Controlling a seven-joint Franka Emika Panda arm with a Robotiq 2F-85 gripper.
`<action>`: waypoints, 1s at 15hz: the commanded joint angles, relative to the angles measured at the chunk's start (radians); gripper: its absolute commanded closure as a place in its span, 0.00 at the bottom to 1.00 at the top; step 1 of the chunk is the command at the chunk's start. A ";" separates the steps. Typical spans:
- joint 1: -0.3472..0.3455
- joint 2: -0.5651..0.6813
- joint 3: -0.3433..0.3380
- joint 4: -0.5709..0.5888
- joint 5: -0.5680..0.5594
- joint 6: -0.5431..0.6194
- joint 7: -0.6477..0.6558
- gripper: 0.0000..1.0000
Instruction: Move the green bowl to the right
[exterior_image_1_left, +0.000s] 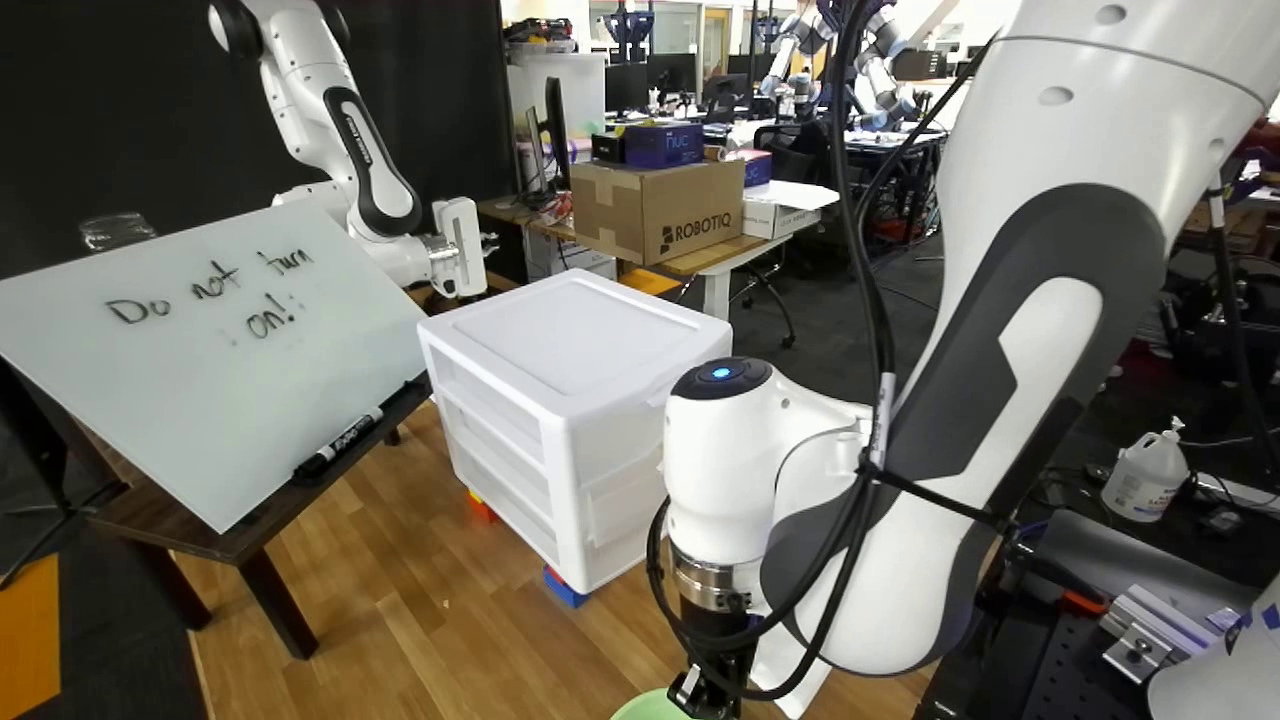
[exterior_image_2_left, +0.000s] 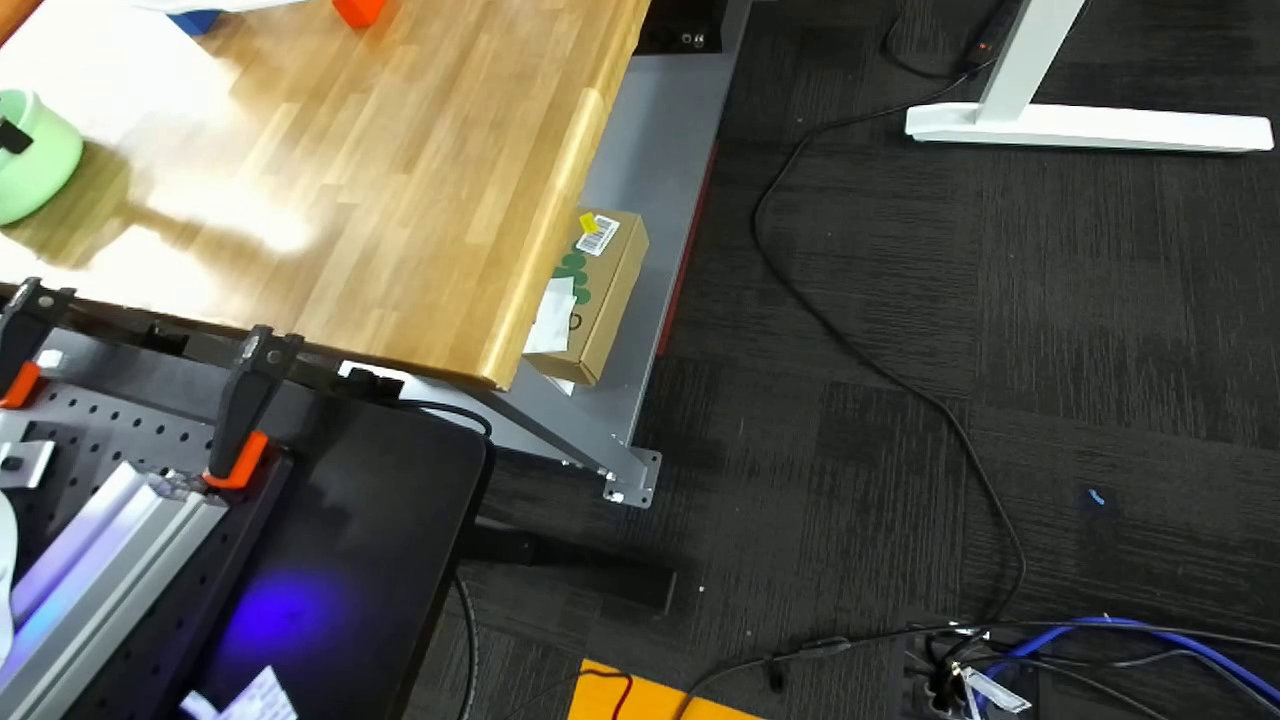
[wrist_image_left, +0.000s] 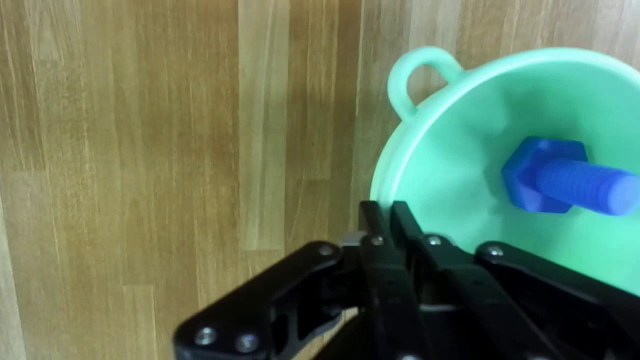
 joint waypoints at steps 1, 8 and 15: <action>-0.016 -0.048 0.021 -0.036 0.022 0.007 -0.020 0.98; -0.012 -0.109 0.028 -0.086 0.028 0.030 0.006 0.98; -0.027 -0.229 0.059 -0.181 0.157 0.149 0.049 0.98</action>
